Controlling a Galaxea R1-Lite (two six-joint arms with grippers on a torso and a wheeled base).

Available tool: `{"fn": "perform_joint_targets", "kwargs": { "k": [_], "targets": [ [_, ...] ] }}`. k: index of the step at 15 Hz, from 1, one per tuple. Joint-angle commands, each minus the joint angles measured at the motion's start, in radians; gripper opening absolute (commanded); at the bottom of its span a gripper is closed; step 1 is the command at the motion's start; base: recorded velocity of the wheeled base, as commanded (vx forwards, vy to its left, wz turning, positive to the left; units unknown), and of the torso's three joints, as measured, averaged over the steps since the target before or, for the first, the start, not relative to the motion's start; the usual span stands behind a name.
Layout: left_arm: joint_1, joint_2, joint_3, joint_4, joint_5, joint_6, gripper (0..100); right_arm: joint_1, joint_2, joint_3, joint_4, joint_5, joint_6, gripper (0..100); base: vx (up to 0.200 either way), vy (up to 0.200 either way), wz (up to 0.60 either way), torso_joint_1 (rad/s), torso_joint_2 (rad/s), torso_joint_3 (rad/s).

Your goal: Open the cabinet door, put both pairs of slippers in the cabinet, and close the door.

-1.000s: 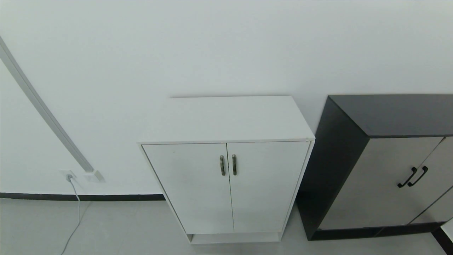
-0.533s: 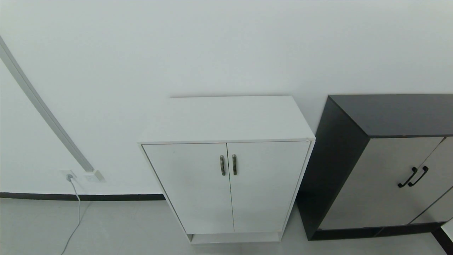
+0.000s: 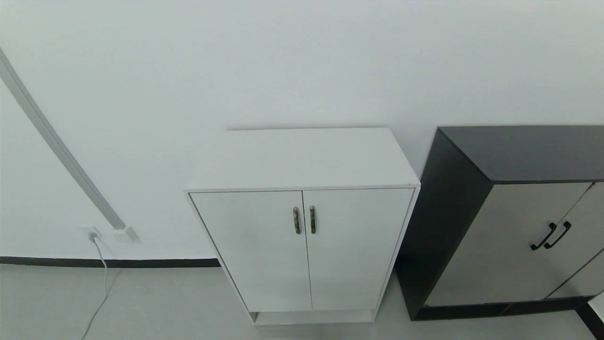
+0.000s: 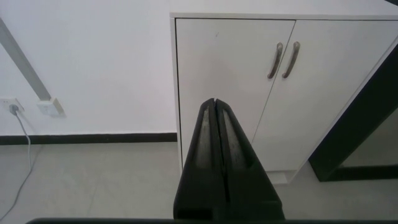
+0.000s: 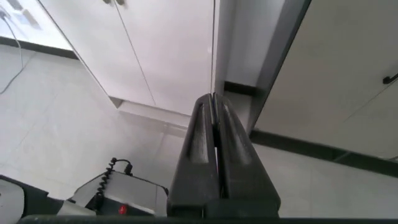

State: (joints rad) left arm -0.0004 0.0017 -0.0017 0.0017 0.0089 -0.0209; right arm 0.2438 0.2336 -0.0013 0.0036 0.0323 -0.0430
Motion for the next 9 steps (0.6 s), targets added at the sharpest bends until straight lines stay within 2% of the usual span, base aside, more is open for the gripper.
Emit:
{"fn": "perform_joint_targets", "kwargs": {
  "k": [1, 5, 9],
  "targets": [
    [0.0, 0.001, 0.0, 0.0, 0.0, -0.001, 0, -0.04, -0.033, 0.001, -0.001, -0.003, -0.002, 0, 0.0, 0.0, 0.0, 0.0, 0.0, 0.0],
    [-0.001, 0.001, 0.0, 0.0, 0.0, -0.001, 0, -0.146, -0.135, 0.001, -0.001, -0.003, 0.003, 0, 0.0, 0.0, 0.0, 0.0, 0.0, 0.0],
    [0.0, 0.001, 0.0, 0.0, 0.0, -0.001, 0, -0.146, -0.137, 0.001, -0.002, -0.019, 0.06, 0, 0.0, 0.0, 0.0, 0.0, 0.0, 0.0]
  ]
}}
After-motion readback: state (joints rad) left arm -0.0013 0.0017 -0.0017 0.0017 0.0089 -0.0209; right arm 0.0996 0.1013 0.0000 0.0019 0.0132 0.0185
